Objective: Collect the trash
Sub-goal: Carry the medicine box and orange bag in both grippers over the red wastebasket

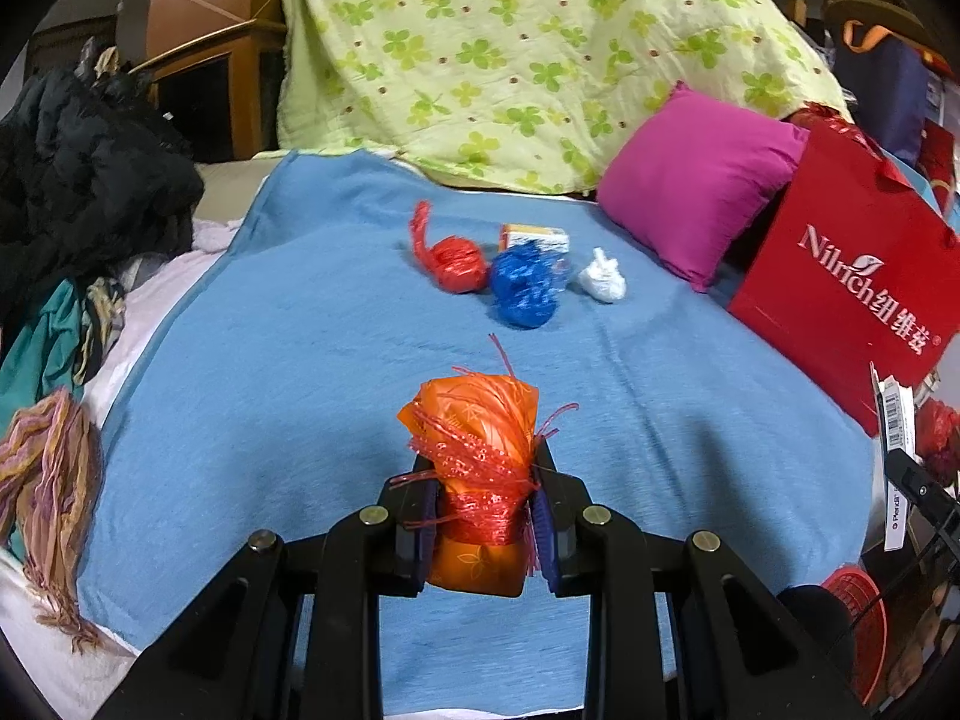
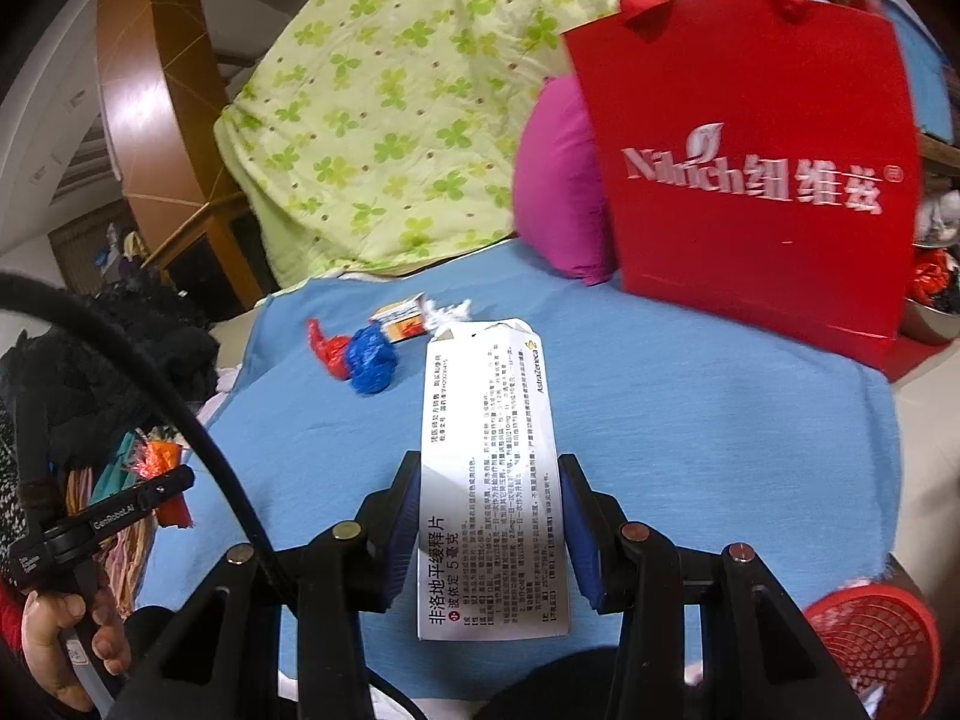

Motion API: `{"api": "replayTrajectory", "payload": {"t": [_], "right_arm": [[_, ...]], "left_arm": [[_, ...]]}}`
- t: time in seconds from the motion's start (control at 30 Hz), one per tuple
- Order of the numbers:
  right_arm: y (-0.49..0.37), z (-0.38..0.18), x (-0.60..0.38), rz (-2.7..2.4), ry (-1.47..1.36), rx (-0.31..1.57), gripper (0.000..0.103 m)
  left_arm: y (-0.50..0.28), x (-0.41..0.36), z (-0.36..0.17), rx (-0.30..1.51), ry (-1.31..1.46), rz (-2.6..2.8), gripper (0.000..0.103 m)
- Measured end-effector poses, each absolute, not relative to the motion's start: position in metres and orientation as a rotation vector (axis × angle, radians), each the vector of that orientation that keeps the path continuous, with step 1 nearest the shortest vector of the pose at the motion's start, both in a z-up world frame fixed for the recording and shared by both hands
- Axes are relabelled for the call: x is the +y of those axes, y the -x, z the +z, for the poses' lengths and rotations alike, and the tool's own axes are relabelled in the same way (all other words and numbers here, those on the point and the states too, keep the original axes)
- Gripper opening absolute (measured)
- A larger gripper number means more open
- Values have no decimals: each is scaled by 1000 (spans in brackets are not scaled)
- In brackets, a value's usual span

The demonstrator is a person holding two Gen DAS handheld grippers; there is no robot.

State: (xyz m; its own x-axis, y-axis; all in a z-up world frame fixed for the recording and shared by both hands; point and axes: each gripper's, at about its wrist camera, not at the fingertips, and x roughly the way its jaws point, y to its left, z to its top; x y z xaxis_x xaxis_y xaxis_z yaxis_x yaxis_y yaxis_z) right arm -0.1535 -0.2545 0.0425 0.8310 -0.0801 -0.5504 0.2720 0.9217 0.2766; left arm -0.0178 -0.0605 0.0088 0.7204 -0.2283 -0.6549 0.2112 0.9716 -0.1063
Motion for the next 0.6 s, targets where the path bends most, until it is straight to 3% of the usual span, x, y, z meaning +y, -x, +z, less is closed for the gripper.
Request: {"api": "replayTrajectory", "payload": {"t": [0.6], "right_arm": [[333,32,-357,-587,-437,564,46]], "left_arm": [[61,-187,37,680,-71,-538,29]]}}
